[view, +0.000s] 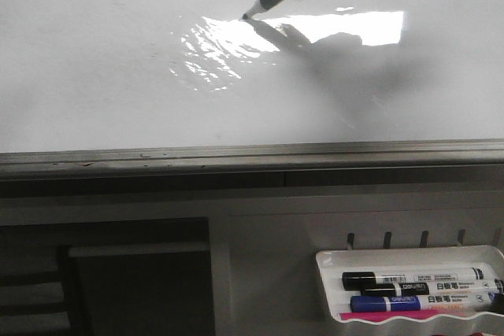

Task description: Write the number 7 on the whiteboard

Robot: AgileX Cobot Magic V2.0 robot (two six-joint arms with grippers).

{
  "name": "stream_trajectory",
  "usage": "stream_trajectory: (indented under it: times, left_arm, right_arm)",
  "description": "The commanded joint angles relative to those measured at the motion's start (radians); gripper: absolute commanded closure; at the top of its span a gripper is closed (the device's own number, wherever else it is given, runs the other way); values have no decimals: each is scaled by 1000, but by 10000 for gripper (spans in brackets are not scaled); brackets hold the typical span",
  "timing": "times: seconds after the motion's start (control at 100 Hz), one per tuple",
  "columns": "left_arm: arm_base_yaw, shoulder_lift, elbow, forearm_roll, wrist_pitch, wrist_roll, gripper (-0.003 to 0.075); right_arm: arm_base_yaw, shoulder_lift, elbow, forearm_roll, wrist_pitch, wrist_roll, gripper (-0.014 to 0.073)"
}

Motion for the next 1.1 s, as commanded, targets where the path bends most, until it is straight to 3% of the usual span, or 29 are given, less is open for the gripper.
stream_trajectory:
  times: [0.0, 0.34, 0.83, 0.95, 1.09]
  left_arm:
    - [2, -10, -26, -17, -71, -7, 212]
    - [2, -10, -26, -17, -71, -7, 230]
    - [2, -10, -26, -17, -69, -7, 230]
    - [-9, -10, -28, -17, -61, -5, 230]
    - [-85, -10, -39, -17, -54, 53, 230]
  right_arm:
    - [-9, -56, 2, 32, -154, -20, 656]
    - [-9, -122, 81, 21, -207, -20, 656]
    - [-9, -154, 241, 21, 18, 64, 656]
    - [-9, -232, 243, 9, 82, 115, 655]
    - [-9, -276, 222, -170, 170, 302, 655]
